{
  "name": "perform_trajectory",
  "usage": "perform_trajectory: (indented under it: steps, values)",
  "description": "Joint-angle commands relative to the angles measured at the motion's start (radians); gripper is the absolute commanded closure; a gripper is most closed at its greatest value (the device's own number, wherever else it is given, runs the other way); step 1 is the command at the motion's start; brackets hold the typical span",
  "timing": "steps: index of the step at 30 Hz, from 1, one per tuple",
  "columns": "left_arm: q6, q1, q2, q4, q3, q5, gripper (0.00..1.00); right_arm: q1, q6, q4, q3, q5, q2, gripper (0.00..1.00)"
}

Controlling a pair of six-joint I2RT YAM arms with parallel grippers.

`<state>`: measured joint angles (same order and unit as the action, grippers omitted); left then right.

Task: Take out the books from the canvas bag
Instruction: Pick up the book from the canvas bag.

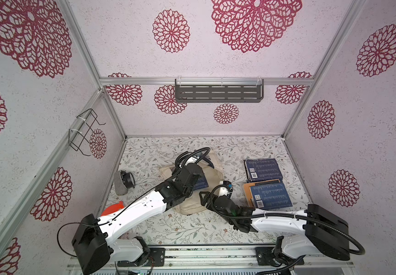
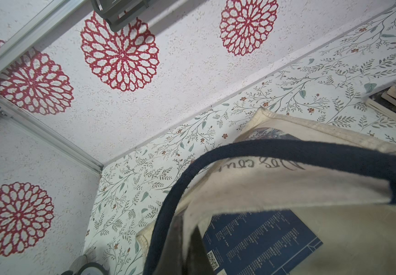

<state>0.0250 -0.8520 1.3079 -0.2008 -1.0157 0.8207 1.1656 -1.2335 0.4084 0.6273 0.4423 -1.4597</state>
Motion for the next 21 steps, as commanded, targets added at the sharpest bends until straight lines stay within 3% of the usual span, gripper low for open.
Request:
perform_trajectory:
  steps: [1,15,21]
  values:
    - [-0.021,0.012,-0.006,-0.003,-0.021,0.002,1.00,0.021,-0.064,0.078,0.058,0.017,-0.057,0.16]
    - [-0.011,0.001,-0.034,0.018,-0.009,-0.007,1.00,0.021,-0.176,0.118,0.247,0.043,-0.350,0.25]
    - [-0.010,-0.005,-0.042,0.020,-0.008,-0.014,1.00,-0.020,-0.205,0.127,0.329,-0.022,-0.468,0.29]
